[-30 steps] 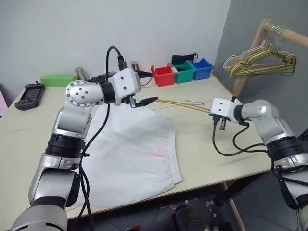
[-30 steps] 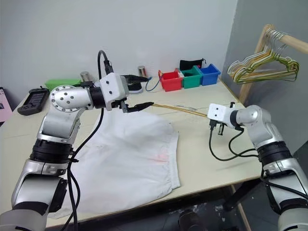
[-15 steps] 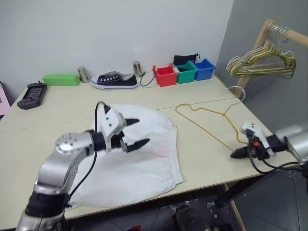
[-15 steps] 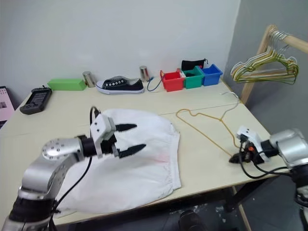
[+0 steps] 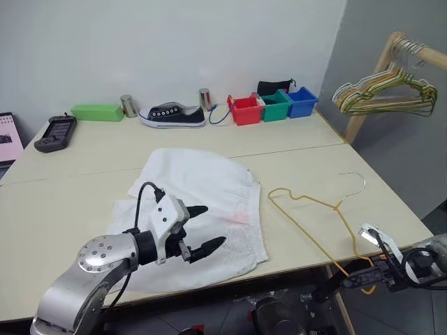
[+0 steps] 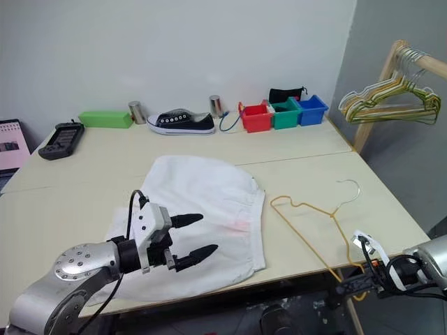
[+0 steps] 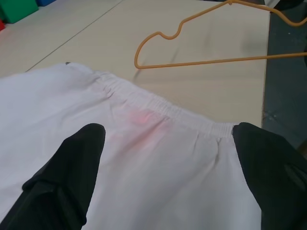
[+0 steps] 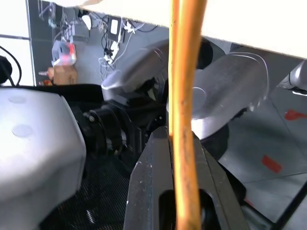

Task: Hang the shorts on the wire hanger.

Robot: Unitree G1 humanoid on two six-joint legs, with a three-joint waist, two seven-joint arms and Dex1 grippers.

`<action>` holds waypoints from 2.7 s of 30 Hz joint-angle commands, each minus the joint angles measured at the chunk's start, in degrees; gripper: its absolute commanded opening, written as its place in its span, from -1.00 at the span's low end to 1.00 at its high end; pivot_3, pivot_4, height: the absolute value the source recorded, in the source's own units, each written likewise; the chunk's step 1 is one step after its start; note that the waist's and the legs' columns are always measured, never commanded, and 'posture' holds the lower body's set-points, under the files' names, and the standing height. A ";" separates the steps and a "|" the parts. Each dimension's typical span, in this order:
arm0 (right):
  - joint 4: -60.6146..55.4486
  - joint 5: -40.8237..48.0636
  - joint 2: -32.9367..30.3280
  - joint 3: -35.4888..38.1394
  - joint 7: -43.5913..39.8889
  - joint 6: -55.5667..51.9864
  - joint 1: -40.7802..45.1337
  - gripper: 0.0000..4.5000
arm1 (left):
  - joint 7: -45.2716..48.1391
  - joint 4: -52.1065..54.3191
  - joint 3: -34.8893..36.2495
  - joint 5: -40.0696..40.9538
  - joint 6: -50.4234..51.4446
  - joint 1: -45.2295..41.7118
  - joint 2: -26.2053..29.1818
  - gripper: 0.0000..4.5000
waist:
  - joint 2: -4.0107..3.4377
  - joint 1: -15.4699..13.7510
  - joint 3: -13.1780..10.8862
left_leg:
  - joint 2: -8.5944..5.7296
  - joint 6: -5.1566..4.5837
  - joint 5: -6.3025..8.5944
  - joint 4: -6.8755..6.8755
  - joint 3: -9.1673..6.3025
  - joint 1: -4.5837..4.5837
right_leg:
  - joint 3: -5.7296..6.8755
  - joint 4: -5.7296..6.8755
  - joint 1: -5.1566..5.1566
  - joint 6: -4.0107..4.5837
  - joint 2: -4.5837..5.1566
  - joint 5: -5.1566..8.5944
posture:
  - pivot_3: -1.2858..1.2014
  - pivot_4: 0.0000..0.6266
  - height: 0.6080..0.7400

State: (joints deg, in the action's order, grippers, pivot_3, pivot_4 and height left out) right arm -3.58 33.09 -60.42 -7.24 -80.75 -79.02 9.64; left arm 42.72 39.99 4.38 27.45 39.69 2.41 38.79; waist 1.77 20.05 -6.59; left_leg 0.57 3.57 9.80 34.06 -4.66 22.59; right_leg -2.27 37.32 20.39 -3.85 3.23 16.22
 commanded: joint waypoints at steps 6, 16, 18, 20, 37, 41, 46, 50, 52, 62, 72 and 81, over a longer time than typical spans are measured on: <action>-1.76 4.69 3.07 -0.07 5.32 -1.50 1.20 -1.00 | 0.11 -0.52 0.61 0.09 -1.57 -3.48 1.88 1.00 | -0.07 -1.63 0.01 | 0.00 -0.10 -0.04 -0.02 0.07 0.36 | -0.09 -0.11 0.00 -0.05 -0.08 -0.03 | -0.14 -0.80 1.00; -0.44 7.28 -0.72 1.84 5.72 -0.09 -2.20 -1.00 | 0.13 -0.20 0.74 0.29 -2.36 -2.28 2.09 1.00 | -0.13 -5.58 0.03 | 0.01 -0.39 0.19 -0.10 0.20 0.41 | -0.20 -0.12 0.13 -0.05 -0.15 0.09 | -0.14 -0.79 1.00; -0.46 7.67 -1.42 1.81 5.70 0.49 -2.77 -1.00 | 0.16 -0.20 0.84 0.40 -2.44 -2.14 2.16 1.00 | -0.12 -5.91 0.02 | 0.01 -0.37 0.20 -0.09 0.21 0.39 | -0.21 -0.14 0.16 -0.05 -0.14 0.09 | -0.14 -0.78 1.00; 0.60 7.52 -1.95 1.74 5.81 1.27 -3.39 -1.00 | 0.28 -0.44 0.93 0.32 -2.68 -2.05 2.28 1.00 | -0.11 -6.03 0.02 | 0.01 -0.27 0.26 -0.08 0.21 0.37 | -0.20 -0.16 0.32 -0.05 -0.13 0.09 | -0.14 -0.78 1.00; -4.42 12.52 -1.95 2.57 6.38 0.18 -4.60 -1.00 | -0.62 -2.05 -0.53 -0.22 -3.53 -3.26 1.88 1.00 | -0.11 -6.03 -0.19 | 0.06 -0.09 0.37 -0.06 0.24 0.35 | -0.18 -0.16 0.33 -0.05 -0.13 0.09 | -0.15 -0.74 1.00; -6.79 13.69 -2.55 2.93 5.43 1.83 -5.34 -1.00 | -0.66 -2.54 -0.44 -0.58 -3.96 -2.86 2.01 1.00 | -0.16 -6.16 -0.29 | 0.04 -0.08 0.38 -0.05 0.24 0.37 | -0.20 -0.18 0.33 -0.05 -0.12 0.09 | -0.15 -0.73 1.00; -7.60 14.39 -2.05 2.13 5.45 2.73 -5.26 -1.00 | -0.65 -1.99 -0.45 -0.53 -3.81 -2.27 2.20 1.00 | -0.14 -6.24 -0.35 | 0.05 -0.30 0.25 -0.06 0.24 0.38 | -0.19 -0.18 0.34 -0.05 -0.13 0.09 | -0.14 -0.73 1.00; -8.32 16.76 -0.02 0.94 6.40 -1.01 -2.63 -1.00 | -0.53 -2.22 -0.24 -0.46 -3.80 -2.66 2.46 1.00 | -0.15 -6.20 -0.43 | 0.08 -0.31 0.24 -0.07 0.25 0.39 | -0.19 -0.17 0.39 -0.05 -0.13 0.09 | -0.14 -0.73 1.00; -8.88 16.50 1.27 -0.88 7.49 -1.59 -1.86 -1.00 | -0.75 -2.32 -0.52 -0.76 -3.95 -3.15 2.39 1.00 | -0.15 -6.36 -0.44 | 0.08 -0.27 0.27 -0.07 0.25 0.40 | -0.19 -0.17 0.41 -0.05 -0.13 0.09 | -0.13 -0.73 1.00; -2.98 15.01 6.51 -4.53 11.83 -4.59 3.95 -1.00 | -1.45 -1.61 -0.74 -0.90 -3.81 -3.27 2.20 1.00 | -0.12 -7.81 -0.54 | 0.08 -0.32 0.24 -0.08 0.29 0.44 | -0.21 -0.18 0.49 -0.05 -0.13 0.09 | -0.12 -0.75 1.00; 7.84 15.83 11.47 -2.07 15.35 -8.66 13.13 -1.00 | -1.67 -1.84 -1.33 -1.44 -4.37 -3.64 2.04 1.00 | -0.21 -8.95 -0.56 | 0.08 -0.33 0.23 -0.07 0.31 0.63 | -0.23 -0.09 0.72 -0.06 -0.16 0.07 | -0.12 -0.78 1.00; 17.00 18.57 15.95 1.94 18.97 -13.48 21.42 -1.00 | -1.44 -3.02 -1.88 -1.93 -5.58 -4.51 2.02 1.00 | -0.30 -8.91 -0.49 | 0.05 -0.35 0.21 0.10 0.31 1.21 | -0.27 0.16 0.98 -0.42 -0.21 -0.15 | -0.12 -0.83 1.00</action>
State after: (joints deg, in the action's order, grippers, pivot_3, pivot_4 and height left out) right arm 13.64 49.72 -44.07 -6.96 -61.75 -91.91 29.42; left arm 41.20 36.13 2.59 25.90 35.57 -1.32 40.75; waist 1.47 11.14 -7.09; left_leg 0.61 3.22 10.00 34.18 -4.36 23.80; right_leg -2.53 37.55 21.38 -4.27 3.02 16.08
